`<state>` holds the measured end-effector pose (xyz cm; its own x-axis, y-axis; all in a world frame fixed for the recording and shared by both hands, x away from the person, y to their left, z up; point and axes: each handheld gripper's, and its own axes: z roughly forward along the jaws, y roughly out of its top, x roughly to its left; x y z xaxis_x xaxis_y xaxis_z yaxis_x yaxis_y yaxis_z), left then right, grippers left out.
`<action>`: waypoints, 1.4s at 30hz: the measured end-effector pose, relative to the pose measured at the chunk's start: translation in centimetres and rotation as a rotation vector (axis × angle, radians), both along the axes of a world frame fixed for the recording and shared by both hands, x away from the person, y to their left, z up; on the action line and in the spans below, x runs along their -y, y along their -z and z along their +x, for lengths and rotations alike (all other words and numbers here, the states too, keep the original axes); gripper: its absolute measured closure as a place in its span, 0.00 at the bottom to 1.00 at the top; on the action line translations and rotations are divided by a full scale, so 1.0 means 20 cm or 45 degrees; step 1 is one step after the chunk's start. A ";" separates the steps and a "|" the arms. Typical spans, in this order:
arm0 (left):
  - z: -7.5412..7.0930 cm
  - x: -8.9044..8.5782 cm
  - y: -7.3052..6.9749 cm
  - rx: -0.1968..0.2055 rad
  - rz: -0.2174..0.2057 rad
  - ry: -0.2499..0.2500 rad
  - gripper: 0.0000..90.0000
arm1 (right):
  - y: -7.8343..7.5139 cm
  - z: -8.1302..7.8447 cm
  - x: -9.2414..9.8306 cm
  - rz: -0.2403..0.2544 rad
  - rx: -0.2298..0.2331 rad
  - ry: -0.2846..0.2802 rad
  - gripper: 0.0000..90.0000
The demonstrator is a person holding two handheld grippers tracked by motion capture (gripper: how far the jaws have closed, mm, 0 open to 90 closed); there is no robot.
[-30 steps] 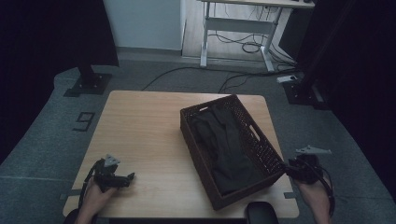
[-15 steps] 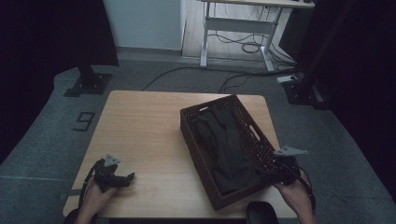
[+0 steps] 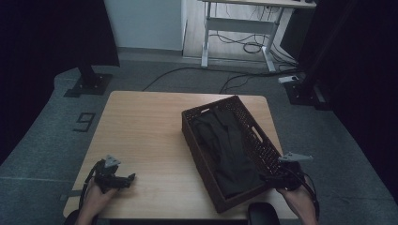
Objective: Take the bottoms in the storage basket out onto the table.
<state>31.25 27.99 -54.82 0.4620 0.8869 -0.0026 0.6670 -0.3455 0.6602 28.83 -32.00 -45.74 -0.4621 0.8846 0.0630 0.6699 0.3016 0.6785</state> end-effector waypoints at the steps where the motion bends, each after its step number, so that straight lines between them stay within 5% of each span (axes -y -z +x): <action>1: 0.00 0.00 0.00 0.000 0.000 0.000 0.00 | 0.00 -0.01 0.01 -0.001 0.002 0.001 0.14; 23: 0.00 0.00 0.00 0.000 0.000 -0.003 0.00 | -0.02 -0.05 0.02 -0.054 -0.008 0.016 0.14; 42: 0.00 0.00 0.00 0.000 -0.001 -0.003 0.00 | -0.16 0.15 -0.19 -0.052 0.092 -0.135 0.00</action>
